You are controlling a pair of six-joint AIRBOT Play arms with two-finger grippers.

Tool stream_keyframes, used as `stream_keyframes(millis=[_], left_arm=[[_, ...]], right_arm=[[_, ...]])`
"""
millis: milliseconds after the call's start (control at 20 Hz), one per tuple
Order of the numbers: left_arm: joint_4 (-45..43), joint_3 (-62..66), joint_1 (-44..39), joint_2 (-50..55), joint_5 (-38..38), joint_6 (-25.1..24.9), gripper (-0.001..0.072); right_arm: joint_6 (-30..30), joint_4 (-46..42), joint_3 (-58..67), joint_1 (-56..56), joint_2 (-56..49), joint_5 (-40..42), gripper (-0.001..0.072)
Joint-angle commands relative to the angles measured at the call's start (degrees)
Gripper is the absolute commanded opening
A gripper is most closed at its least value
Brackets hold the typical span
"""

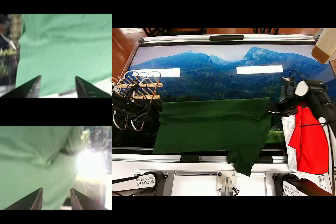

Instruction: Fold the shirts.

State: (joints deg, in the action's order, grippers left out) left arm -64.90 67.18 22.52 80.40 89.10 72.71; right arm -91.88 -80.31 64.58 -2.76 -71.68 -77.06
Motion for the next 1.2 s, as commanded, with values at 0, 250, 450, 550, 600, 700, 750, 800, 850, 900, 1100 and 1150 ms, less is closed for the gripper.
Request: stream_keyframes(millis=[0, 250, 450, 550, 600, 700, 750, 800, 850, 900, 1100, 1150], left_arm=[[-0.61, -5.64, 4.42, -5.7, 3.65, -0.7, 0.061], [-0.55, -24.52, 13.31, -14.32, -4.13, -6.23, 0.0616], [-2.89, -28.48, 15.72, -14.38, -10.23, -8.22, 0.0616], [-3.56, -29.31, 15.72, -14.38, -14.88, -8.22, 0.0614], [-3.56, -29.46, 15.67, -14.38, -15.89, -9.11, 0.0614], [-4.94, -29.88, 15.67, -14.34, -16.28, -12.68, 0.0615], [-4.87, -29.79, 15.58, -14.38, -17.53, -12.22, 0.0615], [-2.14, -29.83, 15.5, -14.32, -18.62, -12.04, 0.0615], [-0.81, -29.83, 15.43, -14.16, -18.12, -12.37, 0.0615], [-1.25, -29.86, 15.3, -14.03, -17.35, -12.68, 0.0616], [-1.29, -29.88, 15.32, -13.77, -15.32, -12.48, 0.0616], [-1.33, -29.88, 15.3, -13.64, -15.02, -12.48, 0.0615]], right_arm=[[5.62, 2.51, -0.02, 3.52, 3.76, -6.91, 0.046], [8.41, 6.36, -0.09, 5.14, 4.59, -10.05, 0.046], [8.39, 11.04, -0.09, 5.03, 4.57, -9.18, 0.046], [8.02, 9.84, -0.09, 5.05, 4.57, -7.45, 0.046], [6.12, 9.25, -0.09, 5.05, 4.57, -6.14, 0.0459], [0.2, 9.09, -0.07, 5.03, 4.57, -4.17, 0.0428], [-3.56, 9.2, -0.09, 5.03, 4.57, -3.58, 0.0428], [-6.23, 9.49, -0.07, 5.03, 4.57, -3.41, 0.0428], [-8.31, 9.86, -0.07, 5.03, 4.57, -3.63, 0.0428], [-9.53, 10.27, -0.07, 5.03, 4.57, -4.07, 0.0428], [-11.52, 10.8, -0.07, 5.03, 4.57, -5.44, 0.0428], [-11.87, 10.8, -0.07, 5.03, 4.57, -5.44, 0.0428]])
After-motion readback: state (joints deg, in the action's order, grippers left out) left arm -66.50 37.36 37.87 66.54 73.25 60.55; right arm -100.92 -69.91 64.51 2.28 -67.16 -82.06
